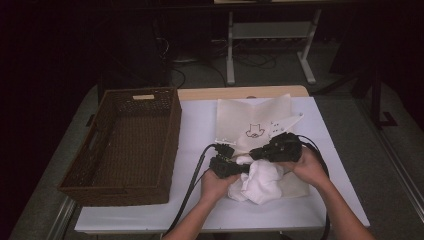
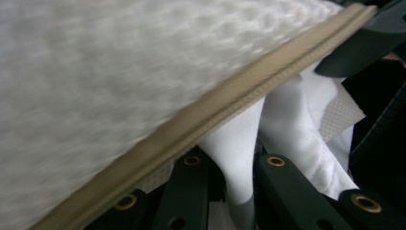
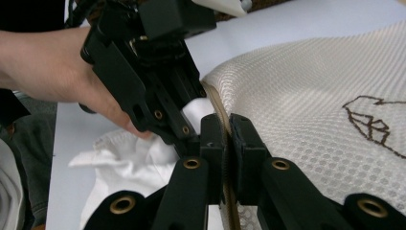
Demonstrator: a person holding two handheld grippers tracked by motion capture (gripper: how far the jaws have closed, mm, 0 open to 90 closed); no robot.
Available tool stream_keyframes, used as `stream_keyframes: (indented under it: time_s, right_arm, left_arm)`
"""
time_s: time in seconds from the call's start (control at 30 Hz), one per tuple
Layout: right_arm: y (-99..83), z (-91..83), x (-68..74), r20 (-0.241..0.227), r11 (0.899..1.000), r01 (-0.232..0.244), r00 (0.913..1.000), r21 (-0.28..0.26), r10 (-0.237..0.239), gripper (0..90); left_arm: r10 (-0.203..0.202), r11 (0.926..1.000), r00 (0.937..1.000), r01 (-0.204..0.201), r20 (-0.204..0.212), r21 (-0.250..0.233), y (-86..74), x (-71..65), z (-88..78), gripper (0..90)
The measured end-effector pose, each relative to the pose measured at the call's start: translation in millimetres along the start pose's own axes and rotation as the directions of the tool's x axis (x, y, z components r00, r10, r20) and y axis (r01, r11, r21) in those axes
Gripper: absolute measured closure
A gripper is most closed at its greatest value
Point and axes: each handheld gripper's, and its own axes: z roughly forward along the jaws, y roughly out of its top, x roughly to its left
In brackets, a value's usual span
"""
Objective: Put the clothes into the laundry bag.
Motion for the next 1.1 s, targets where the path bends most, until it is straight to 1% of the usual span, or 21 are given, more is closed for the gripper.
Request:
stream_keyframes:
  time_s: [0.03, 0.07, 0.1, 0.13, 0.17, 0.2, 0.3, 0.33, 0.4, 0.47, 0.5, 0.53, 0.6, 0.67, 0.77, 0.87, 0.93, 0.97, 1.0, 1.03, 1.1]
  right_arm:
    - [-1.4, 0.3, -0.9, -0.002, 1.0, -0.003, 1.0, 0.002, 0.003, 84.5]
    - [-3.7, 1.1, -2.5, -0.004, 1.0, -0.011, 0.9999, 0.002, 0.011, 84.5]
    - [-4.4, 1.4, -3.0, -0.004, 1.0, -0.015, 0.9999, 0.003, 0.015, 84.5]
    - [-4.4, 1.4, -3.0, -0.004, 1.0, -0.015, 0.9999, 0.003, 0.015, 84.5]
    - [-4.8, 1.8, -3.2, -0.005, 1.0, -0.019, 0.9998, 0.005, 0.019, 84.5]
    - [-4.9, 2.1, -3.2, -0.003, 1.0, -0.021, 0.9998, 0.007, 0.021, 84.5]
    - [-4.4, 2.4, -3.9, 0.001, 1.0, -0.017, 0.9999, 0.008, 0.017, 84.5]
    - [-4.4, 2.6, -4.4, 0.001, 1.0, -0.016, 0.9999, 0.008, 0.016, 84.5]
    - [-4.7, 3.8, -6.3, 0.001, 1.0, -0.022, 0.9998, 0.007, 0.021, 84.4]
    - [-4.7, 4.1, -6.8, 0.002, 1.0, -0.022, 0.9997, 0.006, 0.022, 84.4]
    - [-4.6, 4.4, -7.5, 0.004, 1.0, -0.024, 0.9997, 0.004, 0.024, 84.4]
    - [-4.3, 4.8, -8.0, 0.003, 1.0, -0.026, 0.9997, 0.005, 0.026, 84.4]
    - [-4.1, 6.1, -9.3, 0.004, 1.0, -0.027, 0.9996, 0.007, 0.027, 84.4]
    - [-4.1, 6.6, -9.8, 0.002, 1.0, -0.029, 0.9996, 0.009, 0.029, 84.4]
    - [-4.4, 6.5, -9.7, 0.001, 1.0, -0.03, 0.9995, 0.007, 0.03, 84.4]
    - [-4.9, 6.8, -9.3, -0.003, 1.0, -0.025, 0.9997, 0.006, 0.025, 84.4]
    - [-4.4, 7.0, -8.1, -0.004, 1.0, -0.025, 0.9997, 0.008, 0.025, 84.4]
    - [-4.3, 6.9, -7.7, -0.007, 1.0, -0.023, 0.9997, 0.007, 0.023, 84.4]
    - [-4.4, 6.7, -7.2, -0.012, 1.0, -0.024, 0.9996, 0.005, 0.024, 84.4]
    - [-4.7, 6.5, -6.7, -0.02, 1.0, -0.025, 0.9995, 0.001, 0.025, 84.4]
    - [-4.7, 7.2, -5.5, -0.026, 1.0, -0.021, 0.9994, 0.004, 0.021, 84.4]
  left_arm:
    - [0.011, 0.9998, 0.9999, -0.011, -0.001, 0.015, -0.2, -0.5, -1.5, 84.5]
    - [0.017, 0.9994, 0.9998, -0.017, 0.004, 0.031, -0.2, -1.9, -4.7, 77.4]
    - [0.024, 0.9989, 0.9997, -0.024, 0.01, 0.041, -0.3, -2.5, -7.5, 74.0]
    - [0.024, 0.9989, 0.9997, -0.024, 0.01, 0.041, -0.3, -2.5, -7.5, 71.5]
    - [0.043, 0.998, 0.9991, -0.043, 0.0, 0.046, -0.9, -3.6, -12.1, 71.5]
    - [0.047, 0.9977, 0.9989, -0.047, -0.002, 0.05, -1.1, -4.0, -15.0, 67.0]
    - [0.038, 0.9974, 0.9992, -0.039, 0.014, 0.061, -2.7, -5.3, -26.5, 51.8]
    - [0.026, 0.9973, 0.9993, -0.028, 0.028, 0.068, -3.0, -5.8, -29.7, 48.0]
    - [0.025, 0.9955, 0.9982, -0.03, 0.055, 0.09, -3.4, -8.0, -35.7, 36.4]
    - [0.014, 0.9945, 0.996, -0.023, 0.089, 0.103, -3.0, -9.9, -38.2, 34.4]
    - [0.015, 0.9944, 0.9951, -0.025, 0.098, 0.102, -2.9, -11.8, -39.3, 33.2]
    - [0.027, 0.9935, 0.9946, -0.038, 0.1, 0.107, -2.8, -13.5, -39.4, 32.5]
    - [0.02, 0.991, 0.9923, -0.036, 0.122, 0.129, -3.3, -15.6, -35.9, 29.8]
    - [0.03, 0.9881, 0.9938, -0.045, 0.107, 0.147, -5.2, -17.6, -28.8, 29.5]
    - [0.02, 0.9833, 0.9952, -0.036, 0.096, 0.178, -8.0, -17.6, -16.4, 28.7]
    - [0.012, 0.983, 0.9965, -0.027, 0.083, 0.182, -9.8, -17.7, -2.0, 34.3]
    - [0.015, 0.9832, 0.996, -0.03, 0.088, 0.18, -10.7, -18.5, 6.0, 44.3]
    - [0.017, 0.9847, 0.9957, -0.033, 0.091, 0.171, -11.6, -19.0, 7.9, 52.3]
    - [0.029, 0.985, 0.9955, -0.044, 0.091, 0.167, -13.0, -20.5, 10.0, 57.0]
    - [0.038, 0.9851, 0.9955, -0.052, 0.087, 0.164, -13.9, -21.5, 10.8, 64.6]
    - [0.052, 0.9869, 0.9952, -0.064, 0.083, 0.148, -15.1, -22.5, 11.8, 73.1]
